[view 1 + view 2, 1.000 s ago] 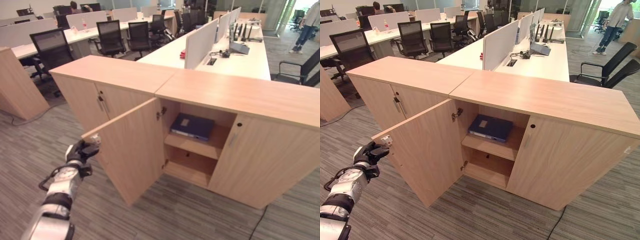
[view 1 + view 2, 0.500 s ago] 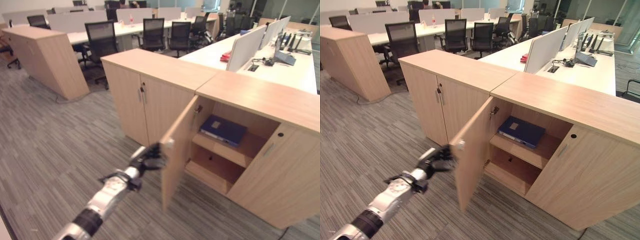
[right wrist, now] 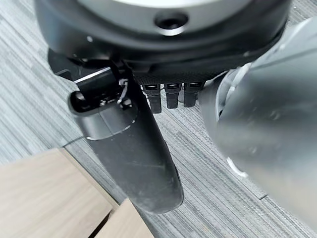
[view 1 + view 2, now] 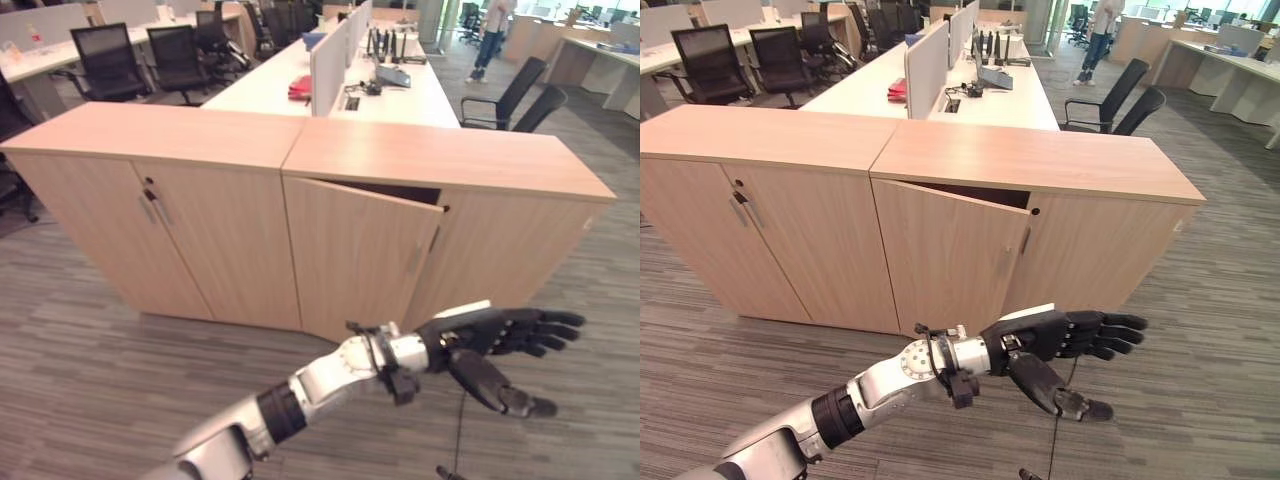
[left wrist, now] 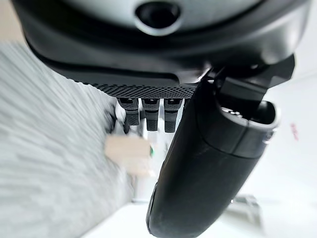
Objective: Put the empty folder in the office cabinet
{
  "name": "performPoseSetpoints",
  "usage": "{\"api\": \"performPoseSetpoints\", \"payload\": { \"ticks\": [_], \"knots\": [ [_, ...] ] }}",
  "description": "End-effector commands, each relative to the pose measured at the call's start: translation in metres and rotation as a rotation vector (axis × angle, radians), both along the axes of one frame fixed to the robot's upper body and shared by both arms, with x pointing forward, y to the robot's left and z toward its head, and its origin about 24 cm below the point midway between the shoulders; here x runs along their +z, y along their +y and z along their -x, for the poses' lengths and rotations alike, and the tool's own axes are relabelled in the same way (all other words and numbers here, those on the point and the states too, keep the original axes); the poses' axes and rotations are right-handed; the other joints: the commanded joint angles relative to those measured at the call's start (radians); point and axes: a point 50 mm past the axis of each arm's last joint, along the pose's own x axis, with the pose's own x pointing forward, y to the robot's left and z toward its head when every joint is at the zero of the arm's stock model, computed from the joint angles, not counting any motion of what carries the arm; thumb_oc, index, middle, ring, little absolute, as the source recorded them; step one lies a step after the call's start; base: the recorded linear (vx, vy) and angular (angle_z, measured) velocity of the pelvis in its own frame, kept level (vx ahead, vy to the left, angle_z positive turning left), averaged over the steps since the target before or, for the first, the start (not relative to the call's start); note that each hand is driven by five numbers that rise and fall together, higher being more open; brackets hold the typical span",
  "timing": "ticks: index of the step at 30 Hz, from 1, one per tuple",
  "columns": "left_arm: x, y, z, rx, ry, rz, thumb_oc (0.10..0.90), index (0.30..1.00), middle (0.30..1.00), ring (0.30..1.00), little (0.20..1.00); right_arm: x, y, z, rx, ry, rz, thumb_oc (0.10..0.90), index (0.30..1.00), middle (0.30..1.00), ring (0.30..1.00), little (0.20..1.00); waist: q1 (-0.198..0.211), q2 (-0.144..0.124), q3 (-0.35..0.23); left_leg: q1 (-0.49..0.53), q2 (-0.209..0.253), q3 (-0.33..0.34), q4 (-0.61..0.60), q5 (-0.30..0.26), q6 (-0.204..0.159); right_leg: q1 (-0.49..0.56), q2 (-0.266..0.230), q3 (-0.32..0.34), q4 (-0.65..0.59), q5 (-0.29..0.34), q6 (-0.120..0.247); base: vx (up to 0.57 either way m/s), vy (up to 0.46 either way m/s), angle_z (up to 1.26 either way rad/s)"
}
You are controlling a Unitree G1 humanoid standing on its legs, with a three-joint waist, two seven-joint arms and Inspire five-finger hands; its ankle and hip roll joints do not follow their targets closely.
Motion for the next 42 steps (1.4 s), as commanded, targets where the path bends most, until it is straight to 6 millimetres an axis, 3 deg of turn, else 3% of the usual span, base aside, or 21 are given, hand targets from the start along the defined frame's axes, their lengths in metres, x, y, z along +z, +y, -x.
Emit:
{"api": "performPoseSetpoints", "payload": {
  "ticks": [1,4,9,12,13,15,17,19,20,21,22,23,25,27,28,30,31,32,34,38,42],
  "knots": [
    [0.048,0.001,-0.016,0.071,-0.067,0.265,0.8,0.9,0.9,0.9,0.9,0.0,-0.001,0.004,0.006,0.022,-0.003,0.8,0.9,0.9,0.9,0.9,0.015,-0.019,-0.027,0.032,0.052,0.009,-0.061,-0.013,-0.08,0.069,0.065,-0.007,-0.201,0.15,0.015,0.0,-0.002,0.19],
    [0.035,0.014,-0.02,0.125,-0.052,0.229,0.8,0.9,0.9,0.9,0.9,0.0,-0.002,0.006,0.007,0.026,0.0,0.8,0.9,0.9,0.9,0.9,0.021,-0.02,-0.026,0.03,0.051,0.008,-0.061,-0.014,-0.081,0.071,0.063,-0.012,-0.205,0.152,0.016,0.0,-0.002,0.06],
    [-0.014,0.048,-0.022,0.267,0.077,0.138,0.8,0.9,0.9,0.9,0.9,0.0,-0.001,0.005,0.029,0.025,0.004,0.8,0.9,0.9,0.9,0.9,0.034,-0.02,-0.025,0.03,0.052,0.01,-0.061,-0.016,-0.08,0.075,0.06,-0.019,-0.207,0.152,0.015,0.0,-0.001,-0.03],
    [-0.051,0.073,-0.012,0.337,0.214,0.084,0.8,0.9,0.9,0.9,0.9,0.0,-0.001,0.005,0.03,0.027,0.004,0.8,0.9,0.9,0.9,0.9,0.042,-0.017,-0.024,0.029,0.051,0.014,-0.061,-0.018,-0.079,0.075,0.059,-0.018,-0.209,0.152,0.014,0.01,0.009,-0.03],
    [-0.052,0.073,-0.012,0.336,0.217,0.084,0.8,0.9,0.9,0.9,0.9,0.0,-0.001,0.006,0.031,0.029,0.004,0.8,0.9,0.9,0.9,0.9,0.041,-0.017,-0.026,0.029,0.051,0.014,-0.061,-0.018,-0.079,0.075,0.059,-0.017,-0.209,0.152,0.013,0.0,0.0,0.0],
    [-0.098,0.105,0.003,0.484,0.473,0.085,0.8,0.9,0.9,0.9,0.9,-0.001,-0.001,0.011,0.012,0.035,-0.008,0.8,0.9,0.9,0.9,0.9,0.046,-0.013,-0.024,0.027,0.054,0.018,-0.061,-0.016,-0.081,0.071,0.059,-0.011,-0.21,0.154,0.009,0.0,0.0,0.0],
    [-0.113,0.127,0.014,0.581,0.48,0.033,0.8,0.9,0.9,0.9,0.9,0.0,-0.003,0.013,-0.03,0.027,-0.008,0.8,0.9,0.9,0.9,0.9,0.054,-0.009,-0.021,0.023,0.056,0.009,-0.061,-0.014,-0.081,0.069,0.06,-0.006,-0.21,0.15,0.007,0.0,0.0,0.0],
    [-0.135,0.147,0.026,0.692,0.546,-0.019,0.8,0.9,0.9,0.9,0.9,0.0,-0.005,0.01,-0.082,0.004,-0.007,0.8,0.9,0.9,0.9,0.9,0.052,-0.01,-0.014,0.011,0.064,-0.006,-0.061,-0.008,-0.085,0.058,0.062,0.045,-0.208,0.141,0.007,-0.03,-0.051,0.13],
    [-0.149,0.154,0.031,0.753,0.6,-0.051,0.8,0.9,0.9,0.9,0.9,0.0,-0.004,0.009,-0.112,-0.008,-0.01,0.8,0.9,0.9,0.9,0.9,0.039,-0.009,-0.01,0.007,0.071,-0.016,-0.061,-0.006,-0.084,0.042,0.068,0.114,-0.202,0.132,0.004,-0.02,-0.054,0.45],
    [-0.156,0.158,0.034,0.79,0.616,-0.058,0.8,0.9,0.9,0.9,0.9,0.0,-0.004,0.005,-0.128,-0.023,-0.013,0.8,0.9,0.9,0.9,0.9,0.029,-0.006,-0.008,0.006,0.077,-0.02,-0.061,-0.007,-0.084,0.024,0.08,0.187,-0.2,0.115,-0.001,-0.01,-0.038,0.71],
    [-0.156,0.158,0.034,0.792,0.615,-0.057,0.8,0.9,0.9,0.9,0.9,0.0,-0.004,0.005,-0.127,-0.023,-0.012,0.8,0.9,0.9,0.9,0.9,0.032,-0.005,-0.009,0.006,0.078,-0.015,-0.061,-0.008,-0.084,0.02,0.08,0.193,-0.196,0.113,-0.002,-0.08,-0.067,0.76],
    [-0.163,0.176,0.036,0.888,0.585,-0.102,0.8,0.9,0.9,0.9,0.9,0.001,-0.005,0.003,-0.176,-0.043,-0.014,0.8,0.9,0.9,0.9,0.9,0.024,-0.008,-0.003,-0.012,0.085,-0.008,-0.061,0.015,-0.081,-0.014,0.104,0.312,-0.194,0.102,-0.021,-0.09,-0.088,0.47],
    [-0.166,0.183,0.038,0.924,0.55,-0.144,0.8,0.9,0.9,0.9,0.9,0.001,-0.006,0.004,-0.192,-0.046,-0.008,0.8,0.9,0.9,0.9,0.9,0.025,-0.011,-0.006,-0.019,0.086,-0.016,-0.061,0.02,-0.082,-0.014,0.113,0.337,-0.2,0.096,-0.025,-0.05,-0.102,0.05],
    [-0.21,0.208,0.076,1.071,0.716,-0.362,0.8,0.9,0.9,0.9,0.9,0.0,-0.007,0.015,-0.2,-0.011,0.007,0.8,0.9,0.9,0.9,0.9,0.021,-0.028,-0.034,-0.034,0.087,-0.027,-0.061,0.032,-0.094,0.007,0.147,0.355,-0.261,0.096,-0.032,0.0,-0.177,0.15],
    [-0.21,0.208,0.076,1.071,0.716,-0.361,0.8,0.9,0.9,0.9,0.9,0.0,-0.008,0.015,-0.2,-0.012,0.008,0.8,0.9,0.9,0.9,0.9,0.02,-0.028,-0.034,-0.034,0.087,-0.027,-0.061,0.032,-0.094,0.008,0.148,0.355,-0.262,0.097,-0.032,0.02,-0.145,0.19],
    [-0.234,0.222,0.109,1.159,0.906,-0.446,0.8,0.9,0.9,0.9,0.9,0.001,-0.01,0.018,-0.185,-0.008,0.008,0.8,0.9,0.9,0.9,0.9,0.012,-0.028,-0.05,-0.041,0.101,-0.018,-0.061,0.042,-0.108,0.011,0.168,0.359,-0.28,0.097,-0.042,0.03,-0.133,-0.04],
    [-0.248,0.235,0.14,1.227,1.039,-0.536,0.8,0.9,0.9,0.9,0.9,0.001,-0.011,0.019,-0.166,-0.004,0.011,0.8,0.9,0.9,0.9,0.9,0.002,-0.027,-0.061,-0.043,0.113,-0.011,-0.061,0.05,-0.119,0.007,0.182,0.362,-0.28,0.092,-0.051,0.02,-0.122,-0.16],
    [-0.248,0.235,0.139,1.227,1.039,-0.536,0.8,0.9,0.9,0.9,0.9,0.001,-0.011,0.019,-0.166,-0.004,0.011,0.8,0.9,0.9,0.9,0.9,0.002,-0.027,-0.061,-0.044,0.113,-0.012,-0.061,0.05,-0.119,0.007,0.182,0.362,-0.28,0.092,-0.051,0.02,-0.127,-0.18],
    [-0.255,0.245,0.173,1.283,1.152,-0.612,0.8,0.9,0.9,0.9,0.9,0.001,-0.011,0.026,-0.134,0.025,0.012,0.8,0.9,0.9,0.9,0.9,-0.005,-0.025,-0.074,-0.043,0.128,0.002,-0.061,0.052,-0.131,0.005,0.197,0.363,-0.28,0.083,-0.061,0.03,-0.099,-0.23],
    [-0.257,0.25,0.191,1.443,1.277,-0.482,0.8,0.9,0.9,0.9,0.9,0.0,-0.01,0.031,-0.143,0.037,0.006,0.8,0.9,0.9,0.9,0.9,-0.003,-0.024,-0.072,-0.041,0.147,0.003,-0.061,0.06,-0.143,0.01,0.217,0.362,-0.28,0.069,-0.077,0.02,-0.116,-0.09],
    [-0.259,0.247,0.198,1.436,1.299,-0.51,0.8,0.9,0.9,0.9,0.9,0.0,-0.006,0.031,-0.122,0.045,-0.001,0.8,0.9,0.9,0.9,0.9,-0.007,-0.022,-0.074,-0.034,0.158,0.007,-0.061,0.062,-0.15,0.017,0.226,0.363,-0.28,0.058,-0.084,0.01,-0.082,-0.04]
  ]
}}
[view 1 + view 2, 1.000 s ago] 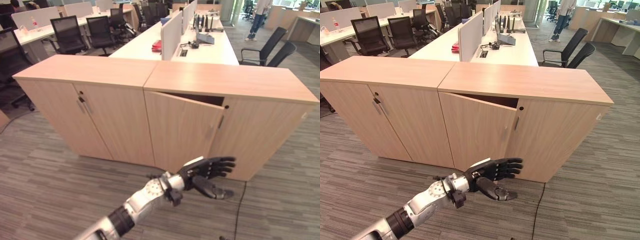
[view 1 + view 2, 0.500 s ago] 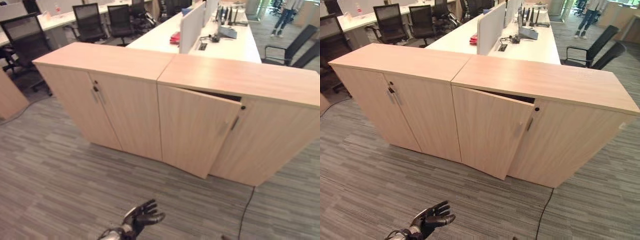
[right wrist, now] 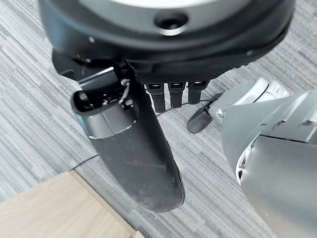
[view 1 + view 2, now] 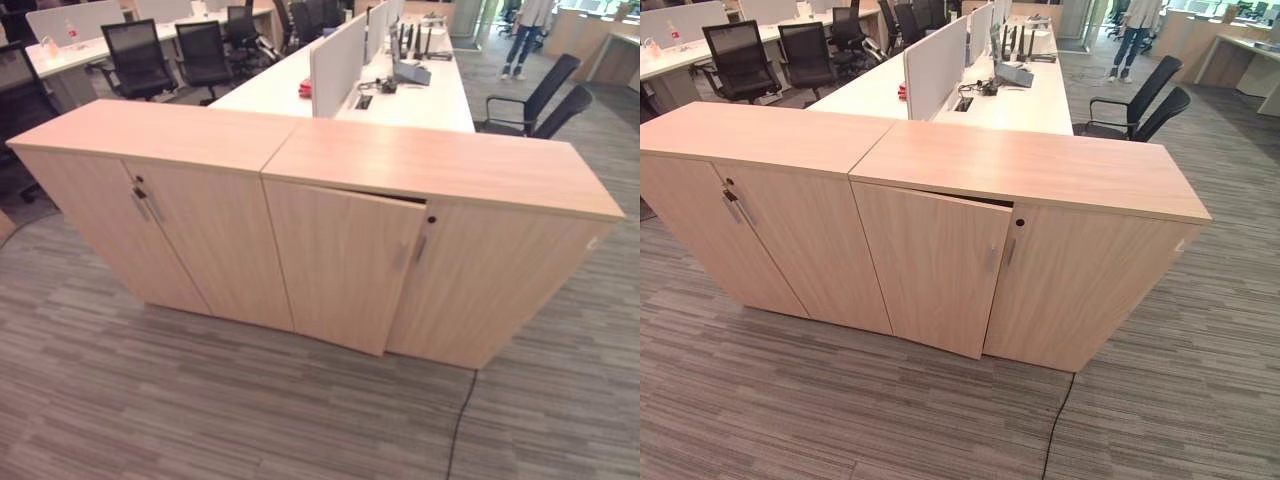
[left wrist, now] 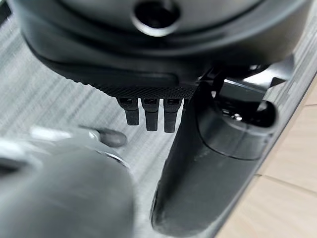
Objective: Put the empty folder in the office cabinet
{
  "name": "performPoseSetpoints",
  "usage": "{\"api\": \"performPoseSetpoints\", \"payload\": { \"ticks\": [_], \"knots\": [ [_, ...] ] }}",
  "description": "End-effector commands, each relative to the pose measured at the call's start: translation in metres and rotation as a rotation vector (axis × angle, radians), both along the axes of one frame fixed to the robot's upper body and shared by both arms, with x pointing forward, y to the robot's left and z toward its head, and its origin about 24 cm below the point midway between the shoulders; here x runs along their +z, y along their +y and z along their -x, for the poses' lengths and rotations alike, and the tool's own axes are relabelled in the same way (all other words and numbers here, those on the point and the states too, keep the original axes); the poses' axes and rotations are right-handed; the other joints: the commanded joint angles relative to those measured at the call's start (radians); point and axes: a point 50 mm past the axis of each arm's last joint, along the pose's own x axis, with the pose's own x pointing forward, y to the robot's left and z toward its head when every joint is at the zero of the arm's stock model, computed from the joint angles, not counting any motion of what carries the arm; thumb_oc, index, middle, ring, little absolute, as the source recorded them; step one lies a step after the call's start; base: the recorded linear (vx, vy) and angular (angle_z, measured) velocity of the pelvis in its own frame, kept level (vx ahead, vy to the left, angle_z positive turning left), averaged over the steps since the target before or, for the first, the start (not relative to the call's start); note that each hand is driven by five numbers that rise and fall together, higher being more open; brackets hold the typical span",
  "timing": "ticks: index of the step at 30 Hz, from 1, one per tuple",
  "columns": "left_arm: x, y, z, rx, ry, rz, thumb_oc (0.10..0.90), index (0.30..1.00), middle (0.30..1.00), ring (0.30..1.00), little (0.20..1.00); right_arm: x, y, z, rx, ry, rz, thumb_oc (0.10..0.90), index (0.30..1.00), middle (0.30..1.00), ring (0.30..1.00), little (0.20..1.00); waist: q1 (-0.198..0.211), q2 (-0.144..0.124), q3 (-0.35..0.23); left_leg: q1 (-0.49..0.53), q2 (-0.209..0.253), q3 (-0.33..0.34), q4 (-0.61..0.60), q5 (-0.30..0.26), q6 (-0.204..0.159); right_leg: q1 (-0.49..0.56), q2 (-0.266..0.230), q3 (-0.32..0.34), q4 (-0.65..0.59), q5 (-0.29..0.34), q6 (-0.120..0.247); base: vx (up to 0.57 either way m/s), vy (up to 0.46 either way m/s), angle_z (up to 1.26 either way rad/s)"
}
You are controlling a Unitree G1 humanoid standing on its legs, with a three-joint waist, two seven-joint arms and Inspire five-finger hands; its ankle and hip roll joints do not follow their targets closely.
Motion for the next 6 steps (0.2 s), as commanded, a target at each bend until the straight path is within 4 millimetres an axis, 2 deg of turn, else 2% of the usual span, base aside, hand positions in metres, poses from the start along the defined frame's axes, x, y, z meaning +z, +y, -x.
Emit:
{"api": "performPoseSetpoints", "payload": {
  "ticks": [1,6],
  "knots": [
    [-0.001,-0.006,-0.009,0.001,-0.025,-0.006,0.8,0.9,0.9,0.9,0.9,0.0,0.003,-0.006,0.031,0.008,-0.005,0.8,0.9,0.9,0.9,0.9,0.013,-0.021,-0.031,-0.036,0.002,0.058,-0.013,0.013,-0.027,-0.027,0.007,-0.026,0.0,-0.028,0.031,0.01,-0.075,-0.05],
    [0.003,-0.014,-0.035,-0.149,-0.097,-0.049,0.8,0.9,0.9,0.9,0.9,0.0,0.003,-0.012,0.074,0.007,0.011,0.8,0.9,0.9,0.9,0.9,0.0,-0.019,-0.028,-0.034,0.015,0.067,-0.013,0.018,-0.035,-0.029,0.019,-0.02,0.0,-0.032,0.025,-0.01,-0.065,-0.13]
  ]
}}
